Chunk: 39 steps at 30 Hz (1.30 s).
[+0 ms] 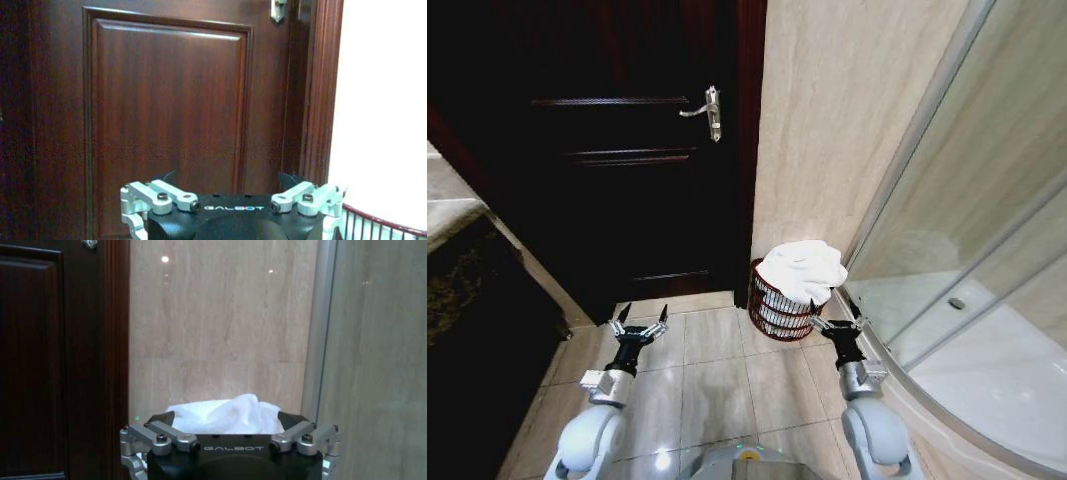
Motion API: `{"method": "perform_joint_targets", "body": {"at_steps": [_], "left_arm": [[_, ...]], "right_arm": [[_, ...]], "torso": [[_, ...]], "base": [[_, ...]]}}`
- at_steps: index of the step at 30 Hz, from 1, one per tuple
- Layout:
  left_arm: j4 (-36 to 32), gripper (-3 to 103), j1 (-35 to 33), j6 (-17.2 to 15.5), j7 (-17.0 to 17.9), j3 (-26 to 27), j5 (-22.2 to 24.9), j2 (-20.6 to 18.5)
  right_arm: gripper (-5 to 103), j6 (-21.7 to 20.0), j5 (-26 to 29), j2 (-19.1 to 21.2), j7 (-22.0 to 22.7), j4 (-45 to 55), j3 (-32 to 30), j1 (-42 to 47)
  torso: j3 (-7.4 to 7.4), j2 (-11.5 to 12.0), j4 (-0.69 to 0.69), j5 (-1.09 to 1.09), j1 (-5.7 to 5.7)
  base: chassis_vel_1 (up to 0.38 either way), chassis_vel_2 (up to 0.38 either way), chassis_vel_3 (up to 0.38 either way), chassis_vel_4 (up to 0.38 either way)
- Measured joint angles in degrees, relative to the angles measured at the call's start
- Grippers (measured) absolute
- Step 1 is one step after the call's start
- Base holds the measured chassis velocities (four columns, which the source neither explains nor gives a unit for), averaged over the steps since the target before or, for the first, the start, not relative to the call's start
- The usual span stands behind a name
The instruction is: Discard the used towel into the hamper.
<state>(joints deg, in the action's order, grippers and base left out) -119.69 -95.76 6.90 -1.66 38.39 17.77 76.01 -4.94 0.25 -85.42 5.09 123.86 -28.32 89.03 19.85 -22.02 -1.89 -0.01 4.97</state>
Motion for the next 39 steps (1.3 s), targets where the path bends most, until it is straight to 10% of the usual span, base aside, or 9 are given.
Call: {"method": "perform_joint_targets", "body": {"at_steps": [39], "left_arm": [[-1.60, 100, -0.03, -0.79, 1.73, -1.30, -4.23, 3.21]], "right_arm": [[100, -1.00, 3.45, 2.06, 0.48, -3.75, -0.09, -5.26]], "torso": [[0.00, 0.00, 0.00, 0.01, 0.00]], "base": [[-0.017, 0.019, 0.016, -0.020]]}}
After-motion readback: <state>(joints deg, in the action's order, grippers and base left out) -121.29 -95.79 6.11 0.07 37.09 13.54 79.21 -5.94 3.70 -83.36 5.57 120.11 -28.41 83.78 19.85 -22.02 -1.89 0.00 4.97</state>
